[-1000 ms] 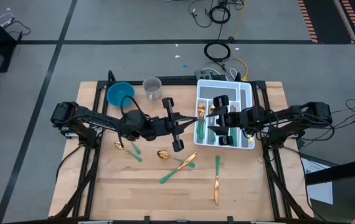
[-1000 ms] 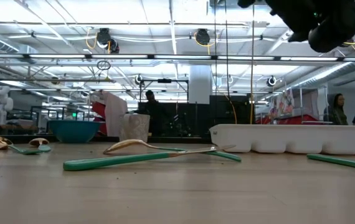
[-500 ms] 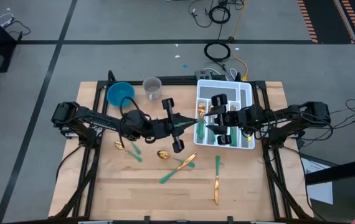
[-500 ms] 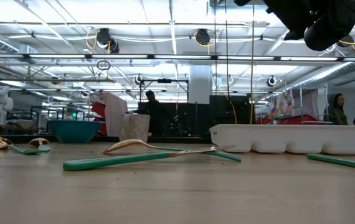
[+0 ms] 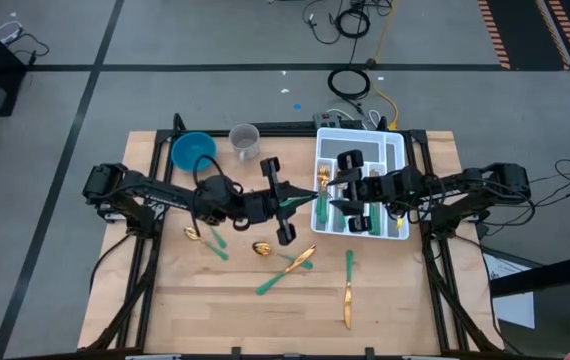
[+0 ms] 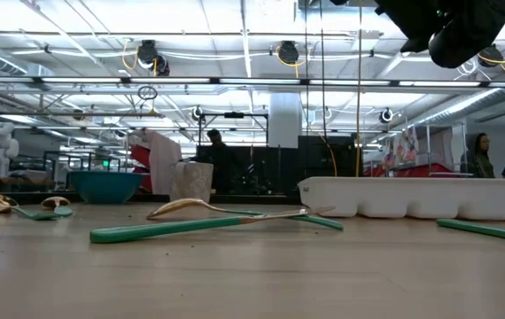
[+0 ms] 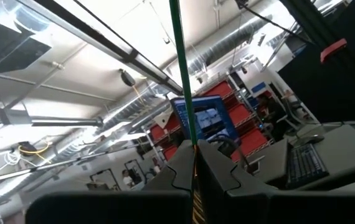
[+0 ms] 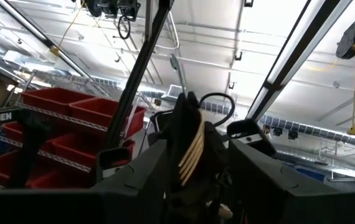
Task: Sort silverware
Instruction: Put the green fork into the white silverware organizer
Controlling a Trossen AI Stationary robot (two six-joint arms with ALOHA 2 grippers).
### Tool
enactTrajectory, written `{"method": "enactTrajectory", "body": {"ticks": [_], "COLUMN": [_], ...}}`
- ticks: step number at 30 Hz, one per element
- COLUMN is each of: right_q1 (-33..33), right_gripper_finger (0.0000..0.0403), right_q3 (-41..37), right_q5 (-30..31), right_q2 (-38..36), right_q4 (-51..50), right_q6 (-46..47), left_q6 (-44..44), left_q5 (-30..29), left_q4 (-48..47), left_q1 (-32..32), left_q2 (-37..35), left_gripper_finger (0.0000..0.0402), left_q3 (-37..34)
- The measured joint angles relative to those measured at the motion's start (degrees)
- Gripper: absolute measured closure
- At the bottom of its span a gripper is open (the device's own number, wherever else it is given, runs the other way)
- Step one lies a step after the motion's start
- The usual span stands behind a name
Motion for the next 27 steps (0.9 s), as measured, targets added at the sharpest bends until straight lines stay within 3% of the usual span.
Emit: {"method": "enactTrajectory", "body": {"ticks": [27], "right_q1": [0.0], "right_gripper_finger": [0.0245], "right_q3": [0.0], "right_q5": [0.2], "right_q2": [0.0], "right_q4": [-1.5], "right_q6": [1.4], "left_q6": [1.5], "left_q5": [3.3], "left_q4": [4.2], "left_q1": [2.1], "left_q2": [3.3], "left_gripper_finger": [0.0391], "left_q3": [0.0]}}
